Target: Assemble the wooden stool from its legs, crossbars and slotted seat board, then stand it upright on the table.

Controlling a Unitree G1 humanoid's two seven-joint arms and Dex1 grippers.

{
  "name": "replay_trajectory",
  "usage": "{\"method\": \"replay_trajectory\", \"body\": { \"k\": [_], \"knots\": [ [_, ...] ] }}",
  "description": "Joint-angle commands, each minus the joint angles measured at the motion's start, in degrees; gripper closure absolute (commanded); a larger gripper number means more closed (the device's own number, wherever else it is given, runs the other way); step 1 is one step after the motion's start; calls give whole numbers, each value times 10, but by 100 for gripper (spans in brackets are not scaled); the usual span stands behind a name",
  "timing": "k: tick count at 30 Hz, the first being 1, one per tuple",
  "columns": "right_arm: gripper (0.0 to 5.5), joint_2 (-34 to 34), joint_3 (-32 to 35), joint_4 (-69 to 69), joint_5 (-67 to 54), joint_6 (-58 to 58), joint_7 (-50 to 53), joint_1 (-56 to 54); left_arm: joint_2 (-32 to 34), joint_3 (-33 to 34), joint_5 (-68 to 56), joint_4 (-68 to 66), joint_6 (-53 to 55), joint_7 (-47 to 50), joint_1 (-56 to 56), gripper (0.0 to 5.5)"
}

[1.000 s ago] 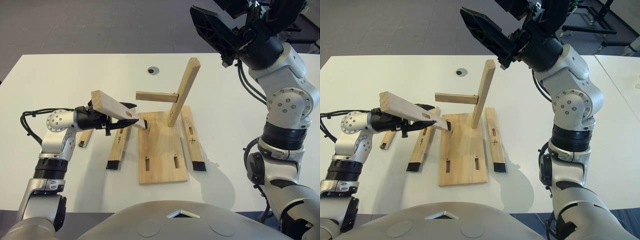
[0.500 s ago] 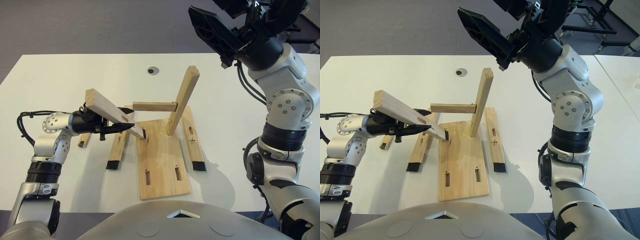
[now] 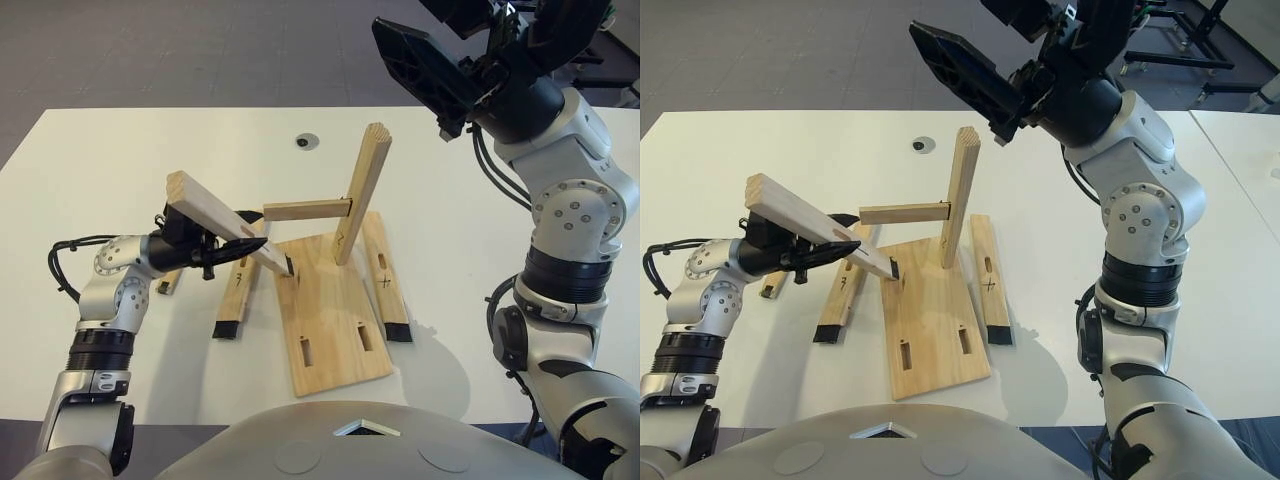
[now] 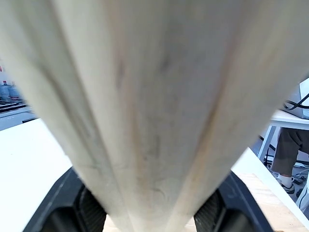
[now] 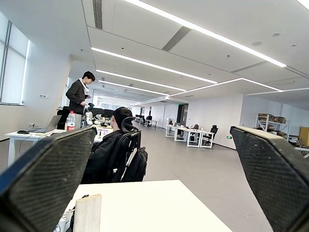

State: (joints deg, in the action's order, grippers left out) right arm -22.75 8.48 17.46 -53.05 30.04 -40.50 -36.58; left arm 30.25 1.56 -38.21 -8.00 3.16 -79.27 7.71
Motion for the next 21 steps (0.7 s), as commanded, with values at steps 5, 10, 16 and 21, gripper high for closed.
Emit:
{"method": "replay_trajectory", "body": {
  "k": [5,10,16,21],
  "knots": [
    [41,0,-5,5,-10,10,-6,3,-12,9,11,-18,9,-3,-15,347],
    [41,-5,-17,9,5,8,-10,9,-8,12,12,-18,24,-1,-2,347],
    [41,-9,-45,-31,82,-5,9,-5,-1,8,21,-24,41,-10,12,347],
    [41,-19,-79,-60,126,-2,-17,12,2,3,28,-28,51,-18,22,347]
  ]
}}
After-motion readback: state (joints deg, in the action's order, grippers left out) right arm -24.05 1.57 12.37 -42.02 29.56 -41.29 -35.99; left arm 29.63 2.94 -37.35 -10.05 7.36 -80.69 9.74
